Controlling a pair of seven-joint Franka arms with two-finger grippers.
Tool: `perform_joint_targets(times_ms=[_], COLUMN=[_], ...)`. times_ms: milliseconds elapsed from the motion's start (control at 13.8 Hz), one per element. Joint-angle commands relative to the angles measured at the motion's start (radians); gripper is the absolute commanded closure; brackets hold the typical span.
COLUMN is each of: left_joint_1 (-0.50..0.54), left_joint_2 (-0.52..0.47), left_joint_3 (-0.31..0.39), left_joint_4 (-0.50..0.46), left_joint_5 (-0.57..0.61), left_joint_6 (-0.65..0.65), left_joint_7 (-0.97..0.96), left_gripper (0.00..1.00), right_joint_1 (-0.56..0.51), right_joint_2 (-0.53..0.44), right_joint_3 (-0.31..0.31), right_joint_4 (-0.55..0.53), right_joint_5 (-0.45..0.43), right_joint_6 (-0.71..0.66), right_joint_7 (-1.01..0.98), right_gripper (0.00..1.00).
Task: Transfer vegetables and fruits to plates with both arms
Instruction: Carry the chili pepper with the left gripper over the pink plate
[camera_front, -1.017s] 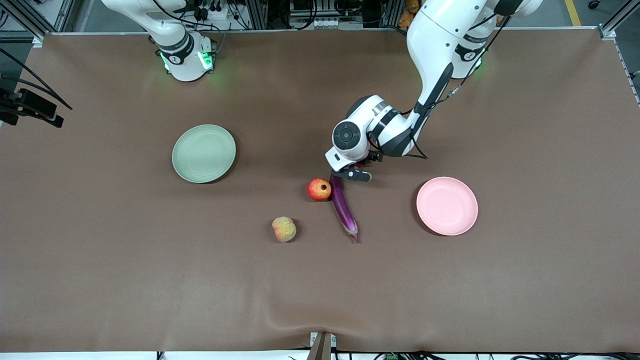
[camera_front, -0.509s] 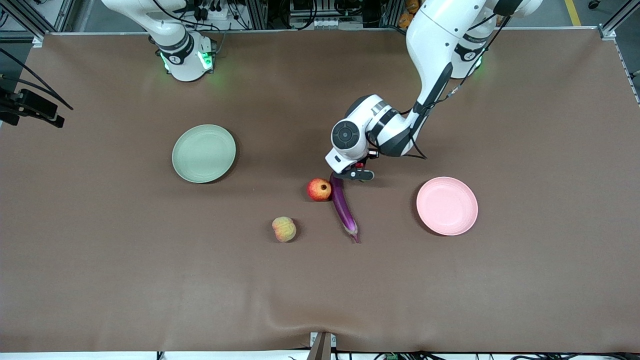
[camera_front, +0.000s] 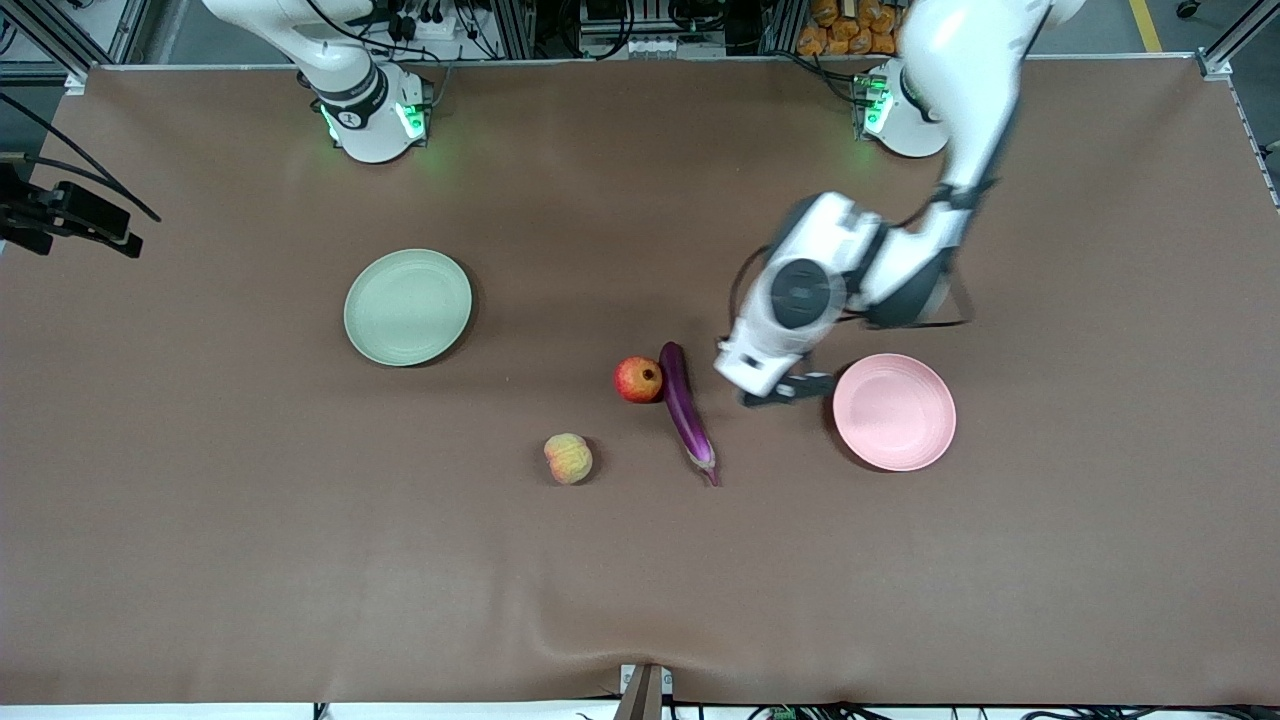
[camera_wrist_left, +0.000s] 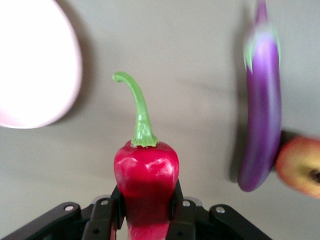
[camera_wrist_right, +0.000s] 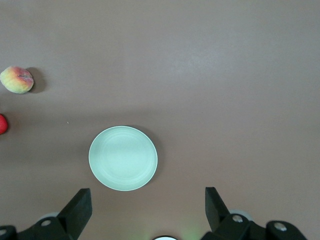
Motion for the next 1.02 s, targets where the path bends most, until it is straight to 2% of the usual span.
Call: perform_joint_targets(times_ms=[0,291,436,654,945], left_joint_1=[0.12,0.255,0.317,0.329,0.314], left_joint_2=[-0.013,0.002,0.003,0.003,0.049], left_joint_3=[-0.006,0.004,0.004,0.004,0.006], left_joint_4=[0.101,0.087,0.043,-0.057,-0.076], left_joint_5=[-0.023,0.026,0.058,0.058,0.073], left_joint_6=[-0.1,-0.09,-0.055,0.074,0.111], left_joint_7=[-0.031,-0.06,-0.083,-0.124,-0.247], left_gripper=[1.0,1.0,1.0,1.0,1.0], right_joint_1=[0.011,0.006,0.006,0.005,0.005], right_joint_2=[0.001,0.001,0.001,0.001,0.002], right_joint_3=[-0.002,-0.002,-0.002,-0.002,-0.002], right_joint_4=[0.003,0.001,0.001,0.001,0.0], right_joint_5=[0.017,0.018,0.017,0.017,0.018], right_joint_6=[-0.002,-0.017,-0.016,-0.016,-0.017], right_joint_7=[0.008,0.008,0.008,0.008,0.008], right_gripper=[0.0,0.0,0.0,0.0,0.0])
